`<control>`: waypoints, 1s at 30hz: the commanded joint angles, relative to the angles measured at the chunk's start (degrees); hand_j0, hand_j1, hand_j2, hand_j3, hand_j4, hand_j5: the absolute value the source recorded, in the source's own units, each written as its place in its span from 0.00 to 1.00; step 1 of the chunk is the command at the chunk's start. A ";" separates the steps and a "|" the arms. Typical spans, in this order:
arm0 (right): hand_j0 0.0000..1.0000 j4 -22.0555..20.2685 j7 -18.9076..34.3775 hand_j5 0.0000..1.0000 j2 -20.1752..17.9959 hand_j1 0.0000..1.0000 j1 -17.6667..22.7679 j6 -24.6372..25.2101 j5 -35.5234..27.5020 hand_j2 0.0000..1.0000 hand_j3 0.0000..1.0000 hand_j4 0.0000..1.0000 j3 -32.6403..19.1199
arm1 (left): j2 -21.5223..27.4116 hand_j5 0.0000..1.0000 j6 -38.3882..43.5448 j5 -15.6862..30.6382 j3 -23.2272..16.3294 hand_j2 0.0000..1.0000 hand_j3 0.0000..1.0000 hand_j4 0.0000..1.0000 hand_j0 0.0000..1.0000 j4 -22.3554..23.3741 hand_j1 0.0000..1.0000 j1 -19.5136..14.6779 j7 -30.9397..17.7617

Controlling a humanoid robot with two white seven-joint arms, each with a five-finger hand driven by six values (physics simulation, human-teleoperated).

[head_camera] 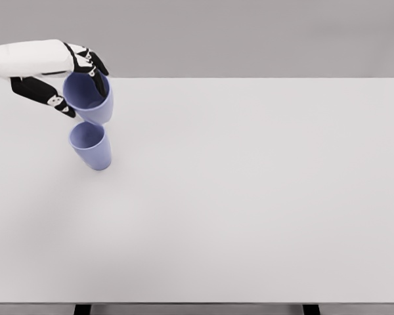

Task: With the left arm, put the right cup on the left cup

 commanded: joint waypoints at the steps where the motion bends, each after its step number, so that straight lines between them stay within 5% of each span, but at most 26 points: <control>1: 1.00 0.01 0.02 1.00 0.00 1.00 0.00 -0.01 0.02 1.00 1.00 1.00 0.00 | 0.65 0.55 0.18 1.36 0.15 0.55 0.55 0.55 0.55 0.96 0.55 0.00 0.04; 30: 1.00 0.01 0.02 1.00 0.00 1.00 0.00 -0.01 0.02 1.00 1.00 1.00 0.00 | 2.67 0.56 0.18 2.85 0.42 0.56 0.56 0.56 0.56 2.54 0.56 4.75 0.04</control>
